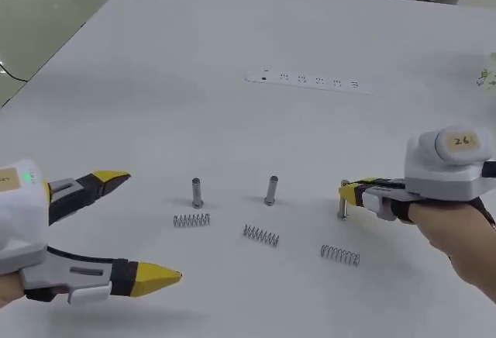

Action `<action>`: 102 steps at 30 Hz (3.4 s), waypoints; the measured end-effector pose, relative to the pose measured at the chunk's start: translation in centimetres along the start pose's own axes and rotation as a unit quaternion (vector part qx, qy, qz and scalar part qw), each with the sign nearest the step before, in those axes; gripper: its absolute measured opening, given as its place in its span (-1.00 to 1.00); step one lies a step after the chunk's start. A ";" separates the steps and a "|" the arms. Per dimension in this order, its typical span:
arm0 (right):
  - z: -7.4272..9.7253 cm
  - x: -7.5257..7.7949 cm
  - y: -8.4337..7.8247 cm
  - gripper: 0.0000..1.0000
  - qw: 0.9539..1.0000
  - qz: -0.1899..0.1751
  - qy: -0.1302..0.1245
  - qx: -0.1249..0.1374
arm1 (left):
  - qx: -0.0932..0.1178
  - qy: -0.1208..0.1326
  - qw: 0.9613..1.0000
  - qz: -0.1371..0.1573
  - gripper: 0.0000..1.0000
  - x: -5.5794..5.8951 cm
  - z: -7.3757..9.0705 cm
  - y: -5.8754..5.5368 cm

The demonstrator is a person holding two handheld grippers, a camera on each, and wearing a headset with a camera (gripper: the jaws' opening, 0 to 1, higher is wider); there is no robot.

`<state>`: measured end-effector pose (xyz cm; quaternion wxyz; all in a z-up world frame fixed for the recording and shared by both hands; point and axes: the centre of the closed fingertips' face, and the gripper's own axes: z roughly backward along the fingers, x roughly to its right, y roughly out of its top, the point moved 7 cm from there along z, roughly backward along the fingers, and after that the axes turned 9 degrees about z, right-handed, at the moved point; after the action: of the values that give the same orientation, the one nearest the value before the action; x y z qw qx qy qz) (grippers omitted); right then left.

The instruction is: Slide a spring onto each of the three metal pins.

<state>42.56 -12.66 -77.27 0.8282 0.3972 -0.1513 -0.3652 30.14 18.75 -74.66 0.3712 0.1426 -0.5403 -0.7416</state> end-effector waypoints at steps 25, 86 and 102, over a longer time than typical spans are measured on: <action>0.4 0.0 -0.5 -0.91 1.000 0.010 -0.007 0.025 | 0.000 0.000 1.000 0.000 0.93 0.0 0.1 0.0; 1.9 -1.0 -1.6 -0.72 0.999 0.020 -0.015 0.020 | 0.002 -0.001 1.000 0.011 0.93 0.0 0.4 -0.2; 2.0 -0.8 -1.7 -0.71 1.000 0.010 -0.013 0.025 | -0.001 0.000 1.000 0.013 0.93 0.1 0.4 -0.2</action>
<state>40.04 -13.89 -77.28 0.8193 0.4116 -0.1753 -0.3587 29.76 18.99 -74.69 0.3809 0.1356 -0.5416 -0.7370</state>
